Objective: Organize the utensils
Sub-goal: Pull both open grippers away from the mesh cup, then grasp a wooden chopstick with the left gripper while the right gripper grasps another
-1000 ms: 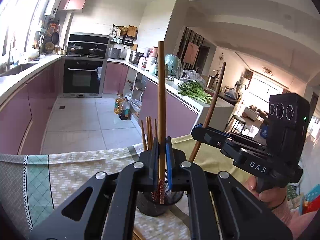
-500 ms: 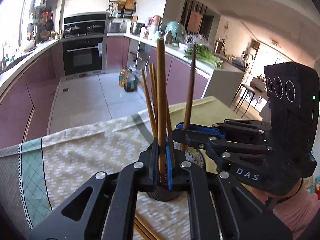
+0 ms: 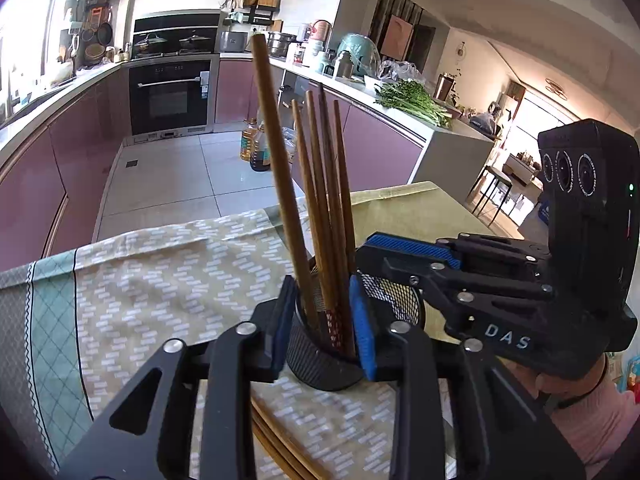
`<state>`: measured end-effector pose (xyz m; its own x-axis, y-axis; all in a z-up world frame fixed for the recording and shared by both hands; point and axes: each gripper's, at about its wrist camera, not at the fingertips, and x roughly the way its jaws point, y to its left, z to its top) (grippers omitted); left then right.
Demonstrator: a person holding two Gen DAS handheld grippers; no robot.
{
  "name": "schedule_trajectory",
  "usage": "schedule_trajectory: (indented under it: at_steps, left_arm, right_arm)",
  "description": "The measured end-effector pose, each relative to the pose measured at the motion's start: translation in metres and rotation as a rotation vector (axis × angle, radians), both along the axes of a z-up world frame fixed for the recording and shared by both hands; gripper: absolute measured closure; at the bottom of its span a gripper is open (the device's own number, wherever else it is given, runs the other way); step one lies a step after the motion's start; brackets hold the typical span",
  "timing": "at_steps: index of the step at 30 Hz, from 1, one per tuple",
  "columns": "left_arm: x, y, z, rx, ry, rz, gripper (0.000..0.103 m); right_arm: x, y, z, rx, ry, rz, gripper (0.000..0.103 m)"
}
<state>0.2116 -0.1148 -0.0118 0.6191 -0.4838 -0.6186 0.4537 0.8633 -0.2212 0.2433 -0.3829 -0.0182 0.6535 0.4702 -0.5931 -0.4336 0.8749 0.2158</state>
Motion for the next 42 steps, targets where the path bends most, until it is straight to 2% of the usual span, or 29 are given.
schedule_trajectory:
  at_steps: [6, 8, 11, 14, 16, 22, 24, 27, 29, 31, 34, 36, 39, 42]
  left_arm:
    - [-0.009, 0.009, -0.004, 0.01, -0.031, 0.042, 0.057]
    - [-0.015, 0.012, -0.003, 0.008, -0.045, 0.058, 0.044]
    - [-0.023, 0.02, -0.002, 0.007, -0.07, 0.088, 0.039]
    - [-0.033, 0.026, 0.001, 0.004, -0.084, 0.116, 0.031]
    - [-0.039, 0.031, 0.0, 0.011, -0.097, 0.136, 0.029]
    - [-0.057, 0.048, 0.0, 0.028, -0.115, 0.184, 0.025]
    - [-0.065, 0.055, -0.004, 0.07, -0.121, 0.201, 0.025]
    - [-0.072, 0.065, -0.015, 0.115, -0.093, 0.216, 0.026]
    - [-0.074, 0.072, -0.025, 0.132, -0.06, 0.218, 0.032]
    - [-0.076, 0.076, -0.039, 0.162, -0.013, 0.217, 0.037]
    - [-0.078, 0.081, -0.059, 0.157, 0.051, 0.193, 0.042]
    - [-0.08, 0.08, -0.071, 0.175, 0.083, 0.179, 0.051]
    - [-0.08, 0.076, -0.085, 0.203, 0.111, 0.171, 0.055]
    - [-0.079, 0.073, -0.096, 0.203, 0.142, 0.155, 0.065]
  right_arm:
    - [-0.01, -0.003, 0.0, 0.01, -0.025, -0.014, 0.072]
    - [-0.012, -0.005, 0.0, 0.018, -0.03, -0.022, 0.064]
    - [-0.016, -0.008, -0.001, 0.033, -0.035, -0.031, 0.052]
    - [-0.023, -0.01, -0.003, 0.028, -0.049, -0.033, 0.044]
    - [-0.027, -0.01, -0.004, 0.024, -0.062, -0.034, 0.041]
    - [-0.044, -0.009, -0.004, 0.012, -0.082, -0.027, 0.041]
    - [-0.054, -0.004, -0.005, -0.002, -0.089, 0.009, 0.042]
    - [-0.066, 0.007, -0.013, -0.015, -0.06, 0.074, 0.049]
    - [-0.076, 0.02, -0.015, -0.055, -0.083, 0.108, 0.052]
    - [-0.078, 0.031, -0.02, -0.061, -0.041, 0.149, 0.065]
    - [-0.081, 0.05, -0.034, -0.099, -0.015, 0.175, 0.065]
    - [-0.083, 0.059, -0.041, -0.097, 0.015, 0.205, 0.068]
    - [-0.08, 0.071, -0.053, -0.13, 0.057, 0.214, 0.075]
    - [-0.073, 0.078, -0.068, -0.152, 0.114, 0.2, 0.082]
